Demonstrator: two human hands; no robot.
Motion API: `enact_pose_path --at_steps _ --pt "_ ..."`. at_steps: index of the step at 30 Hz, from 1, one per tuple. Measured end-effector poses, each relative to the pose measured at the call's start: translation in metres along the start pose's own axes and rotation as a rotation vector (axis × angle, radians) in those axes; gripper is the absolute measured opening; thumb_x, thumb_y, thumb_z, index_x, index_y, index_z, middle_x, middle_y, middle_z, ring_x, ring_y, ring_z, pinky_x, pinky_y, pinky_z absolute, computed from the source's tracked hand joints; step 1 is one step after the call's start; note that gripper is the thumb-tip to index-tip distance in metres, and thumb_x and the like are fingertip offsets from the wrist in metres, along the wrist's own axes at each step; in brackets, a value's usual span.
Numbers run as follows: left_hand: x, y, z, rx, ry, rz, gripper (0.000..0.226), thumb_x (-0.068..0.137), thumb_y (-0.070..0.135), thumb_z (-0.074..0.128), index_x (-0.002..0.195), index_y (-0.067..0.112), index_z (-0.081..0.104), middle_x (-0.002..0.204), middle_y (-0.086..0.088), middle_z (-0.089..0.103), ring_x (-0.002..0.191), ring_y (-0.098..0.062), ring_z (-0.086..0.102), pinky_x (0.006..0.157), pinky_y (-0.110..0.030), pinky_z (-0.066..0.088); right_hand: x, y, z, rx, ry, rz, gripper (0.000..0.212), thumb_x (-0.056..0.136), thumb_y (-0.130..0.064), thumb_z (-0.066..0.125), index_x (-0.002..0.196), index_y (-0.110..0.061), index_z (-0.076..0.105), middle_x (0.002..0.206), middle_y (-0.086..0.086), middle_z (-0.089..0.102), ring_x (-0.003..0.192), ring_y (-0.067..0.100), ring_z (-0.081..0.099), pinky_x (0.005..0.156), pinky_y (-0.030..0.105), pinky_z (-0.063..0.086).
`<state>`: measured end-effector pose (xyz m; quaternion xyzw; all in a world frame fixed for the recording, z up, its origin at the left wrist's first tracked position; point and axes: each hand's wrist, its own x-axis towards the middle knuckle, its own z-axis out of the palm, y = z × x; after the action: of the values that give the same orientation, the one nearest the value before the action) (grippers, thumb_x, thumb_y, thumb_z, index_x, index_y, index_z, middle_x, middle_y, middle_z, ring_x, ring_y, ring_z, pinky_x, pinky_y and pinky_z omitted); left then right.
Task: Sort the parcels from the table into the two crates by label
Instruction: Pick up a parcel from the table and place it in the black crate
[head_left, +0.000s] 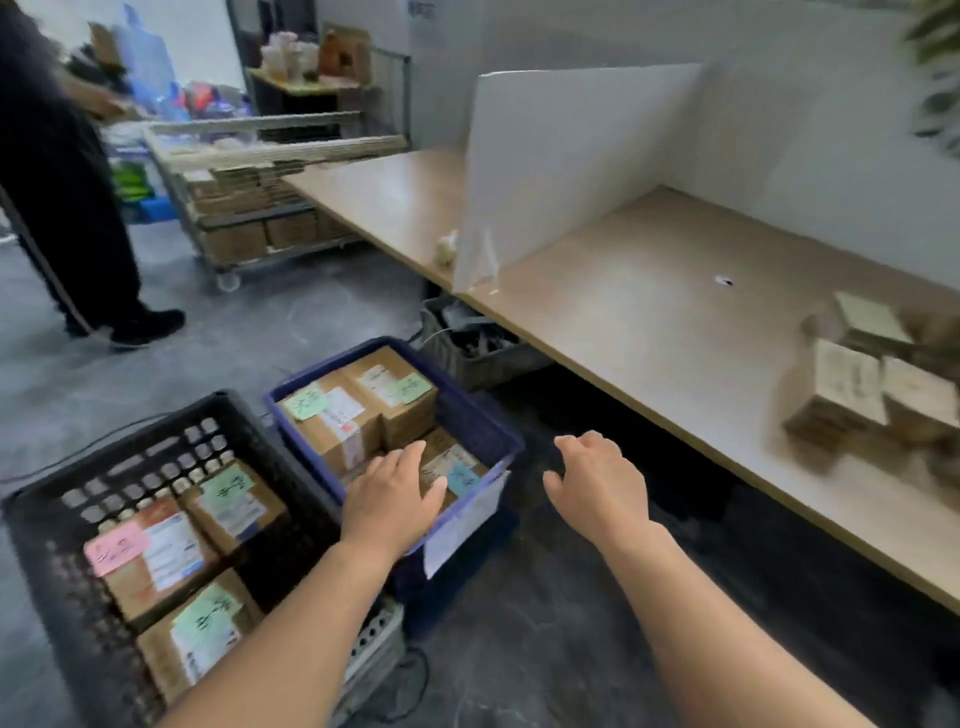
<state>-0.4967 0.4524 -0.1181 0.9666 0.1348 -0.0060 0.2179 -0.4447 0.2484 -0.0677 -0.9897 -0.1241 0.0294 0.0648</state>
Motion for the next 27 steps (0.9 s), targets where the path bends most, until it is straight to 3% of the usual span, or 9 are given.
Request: enact_pose_path --at_steps 13,27 --pt "-0.016 0.268 0.068 0.068 0.009 0.381 0.061 0.096 0.049 0.043 0.147 0.02 0.03 0.142 -0.002 0.046 0.13 -0.022 0.041 0.101 -0.035 0.035 -0.076 0.229 -0.064 0.003 0.164 0.252 0.042 0.098 -0.036 0.046 0.135 -0.017 0.05 0.129 0.006 0.053 0.117 0.025 0.05 0.093 0.034 0.044" --pt "-0.042 0.467 0.133 0.074 -0.022 0.74 0.061 0.095 0.05 0.044 0.147 0.019 0.032 0.144 -0.001 0.046 0.13 -0.019 0.043 0.101 -0.036 0.04 -0.148 0.407 -0.095 -0.027 0.239 0.564 0.044 0.097 -0.035 0.043 0.137 -0.018 0.047 0.133 0.007 0.049 0.121 0.024 0.047 0.09 0.034 0.043"
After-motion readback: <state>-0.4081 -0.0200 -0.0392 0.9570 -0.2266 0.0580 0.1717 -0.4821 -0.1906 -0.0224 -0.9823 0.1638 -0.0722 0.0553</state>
